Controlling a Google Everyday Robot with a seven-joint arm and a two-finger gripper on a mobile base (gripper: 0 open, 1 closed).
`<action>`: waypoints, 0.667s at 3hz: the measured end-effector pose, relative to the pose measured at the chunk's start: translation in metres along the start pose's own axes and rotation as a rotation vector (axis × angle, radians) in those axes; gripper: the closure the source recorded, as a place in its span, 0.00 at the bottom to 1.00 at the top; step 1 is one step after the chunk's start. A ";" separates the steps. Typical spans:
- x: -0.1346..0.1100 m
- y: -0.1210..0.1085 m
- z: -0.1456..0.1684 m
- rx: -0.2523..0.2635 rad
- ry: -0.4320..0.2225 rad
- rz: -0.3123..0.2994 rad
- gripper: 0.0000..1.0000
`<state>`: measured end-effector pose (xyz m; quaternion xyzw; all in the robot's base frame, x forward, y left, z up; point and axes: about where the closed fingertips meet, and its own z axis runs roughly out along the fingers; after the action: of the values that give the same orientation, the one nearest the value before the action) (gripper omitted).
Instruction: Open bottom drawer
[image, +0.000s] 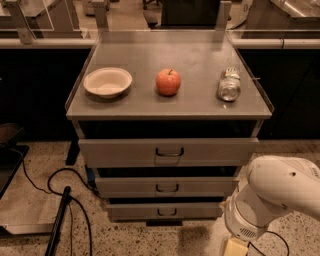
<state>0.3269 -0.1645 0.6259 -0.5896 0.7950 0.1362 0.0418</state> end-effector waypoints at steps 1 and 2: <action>0.000 0.000 0.000 0.000 0.000 0.000 0.00; -0.002 0.009 0.038 -0.046 -0.053 0.045 0.00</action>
Offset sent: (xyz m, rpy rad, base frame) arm -0.0322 0.0471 -0.1098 0.1973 0.1331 -0.1364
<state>0.3159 -0.1498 0.5913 -0.5685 0.8033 0.1711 0.0461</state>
